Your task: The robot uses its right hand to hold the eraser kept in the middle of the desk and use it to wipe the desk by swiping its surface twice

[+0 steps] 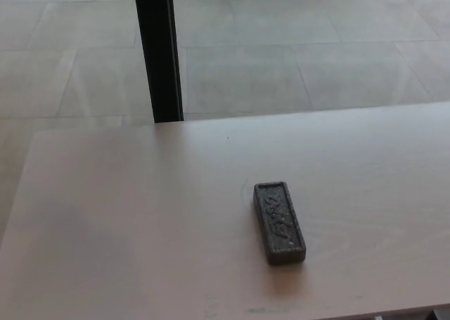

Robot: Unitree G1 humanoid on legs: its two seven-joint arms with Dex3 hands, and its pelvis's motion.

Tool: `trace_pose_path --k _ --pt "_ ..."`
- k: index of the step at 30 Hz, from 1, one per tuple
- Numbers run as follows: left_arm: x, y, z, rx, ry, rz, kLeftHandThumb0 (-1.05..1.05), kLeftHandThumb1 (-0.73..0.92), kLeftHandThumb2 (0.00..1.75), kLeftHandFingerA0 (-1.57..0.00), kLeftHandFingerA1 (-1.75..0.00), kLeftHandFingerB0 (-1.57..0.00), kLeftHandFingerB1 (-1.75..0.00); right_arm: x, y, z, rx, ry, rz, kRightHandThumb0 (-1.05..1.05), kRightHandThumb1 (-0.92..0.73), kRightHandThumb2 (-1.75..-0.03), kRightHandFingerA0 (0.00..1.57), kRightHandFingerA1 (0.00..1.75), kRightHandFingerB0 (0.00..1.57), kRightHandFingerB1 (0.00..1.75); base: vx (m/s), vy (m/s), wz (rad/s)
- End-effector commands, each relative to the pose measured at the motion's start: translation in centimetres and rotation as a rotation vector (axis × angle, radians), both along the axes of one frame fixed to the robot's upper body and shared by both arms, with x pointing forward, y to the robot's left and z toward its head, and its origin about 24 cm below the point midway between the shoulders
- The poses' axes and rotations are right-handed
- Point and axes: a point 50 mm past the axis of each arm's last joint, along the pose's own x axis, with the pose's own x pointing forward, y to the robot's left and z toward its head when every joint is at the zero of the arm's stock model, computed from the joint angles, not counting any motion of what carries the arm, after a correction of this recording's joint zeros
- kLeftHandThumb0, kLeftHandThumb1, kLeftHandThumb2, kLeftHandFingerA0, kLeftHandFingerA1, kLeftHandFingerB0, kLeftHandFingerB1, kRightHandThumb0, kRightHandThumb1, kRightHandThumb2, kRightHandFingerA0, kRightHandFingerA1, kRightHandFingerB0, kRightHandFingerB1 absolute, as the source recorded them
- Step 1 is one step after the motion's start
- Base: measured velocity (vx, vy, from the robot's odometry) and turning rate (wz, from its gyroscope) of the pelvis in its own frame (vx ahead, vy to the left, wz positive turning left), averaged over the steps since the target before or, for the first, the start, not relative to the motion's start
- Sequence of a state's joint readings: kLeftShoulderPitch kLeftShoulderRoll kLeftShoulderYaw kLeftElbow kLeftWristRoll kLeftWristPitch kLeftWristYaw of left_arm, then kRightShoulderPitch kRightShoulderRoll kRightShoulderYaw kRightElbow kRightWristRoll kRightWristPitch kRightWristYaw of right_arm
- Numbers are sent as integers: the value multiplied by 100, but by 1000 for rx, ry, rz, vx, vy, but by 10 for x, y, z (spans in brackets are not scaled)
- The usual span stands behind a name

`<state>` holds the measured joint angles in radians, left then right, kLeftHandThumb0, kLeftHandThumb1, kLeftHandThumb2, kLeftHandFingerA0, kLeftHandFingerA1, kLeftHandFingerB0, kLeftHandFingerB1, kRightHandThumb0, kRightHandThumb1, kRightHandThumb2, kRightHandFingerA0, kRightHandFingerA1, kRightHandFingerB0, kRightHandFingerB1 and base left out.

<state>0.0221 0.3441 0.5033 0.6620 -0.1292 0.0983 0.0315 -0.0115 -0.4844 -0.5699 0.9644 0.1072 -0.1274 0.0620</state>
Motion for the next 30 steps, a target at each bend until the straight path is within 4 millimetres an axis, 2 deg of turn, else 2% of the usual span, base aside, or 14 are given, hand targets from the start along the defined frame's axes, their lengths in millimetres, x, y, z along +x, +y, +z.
trace_pose_path --k 1,2,3,6,7,8,9,15,17,18,23,25,27,30 --pt "-11 4 -5 -58 41 83 -40 84 67 -48 -83 -35 -63 20 -29 54 -72 -259 -133 -43 -72 -61 70 51 32 33 0 0 0" --pt "-11 4 -5 -59 42 84 -40 84 67 -48 -83 -35 -63 20 -29 54 -71 -260 -134 -43 -72 -61 70 51 32 33 0 0 0" --pt "-10 6 -4 -51 62 94 -40 84 66 -50 -83 -37 -63 54 -35 97 -112 -391 -159 -44 -72 -61 70 48 33 33 0 0 0" --pt "-10 6 -2 -54 59 91 -41 84 66 -48 -82 -36 -62 71 -36 121 -126 -455 -167 -43 -71 -62 71 48 32 33 -9 1 -2" --pt "-11 7 -3 -53 68 81 -41 86 66 -48 -81 -35 -60 82 -33 139 -152 -507 -145 -52 -60 -87 65 62 32 47 0 0 0" --pt "-11 6 -3 -65 61 87 -41 86 66 -45 -80 -33 -60 96 -30 159 -151 -561 -140 -53 -58 -88 71 63 33 48 0 0 0" --pt "-13 6 -3 -48 77 74 -40 86 67 -47 -79 -33 -59 118 -22 190 -173 -631 -87 -55 -69 -62 86 59 49 37 0 0 0" --pt "-19 8 -6 -57 75 97 -40 86 65 -46 -78 -34 -59 174 37 262 -259 -743 140 -40 -74 -62 77 52 44 37 0 0 0" --pt "-21 9 -8 -59 86 95 -41 86 65 -46 -77 -34 -59 187 54 269 -250 -755 225 -40 -72 -62 80 52 42 36 0 0 0" --pt "-21 7 -7 -58 90 80 -41 84 68 -45 -78 -33 -60 205 89 275 -253 -751 375 -41 -72 -63 87 56 47 36 0 0 0" --pt "-21 5 -8 -63 102 60 -42 86 68 -44 -81 -32 -61 222 135 276 -247 -735 550 -37 -76 -62 86 56 48 37 0 0 0" --pt "-22 5 -8 -63 105 64 -40 87 67 -44 -79 -33 -60 232 181 264 -192 -723 684 -27 -77 -62 90 60 59 43 0 0 0" --pt "-22 6 -9 -50 115 66 -41 87 67 -47 -81 -37 -64 239 210 245 -184 -674 783 -18 -69 -76 104 101 87 65 0 0 0" --pt "-22 7 -10 -62 108 59 -41 87 67 -45 -81 -34 -62 240 227 229 -193 -653 851 -16 -63 -84 111 110 94 67 0 0 0"
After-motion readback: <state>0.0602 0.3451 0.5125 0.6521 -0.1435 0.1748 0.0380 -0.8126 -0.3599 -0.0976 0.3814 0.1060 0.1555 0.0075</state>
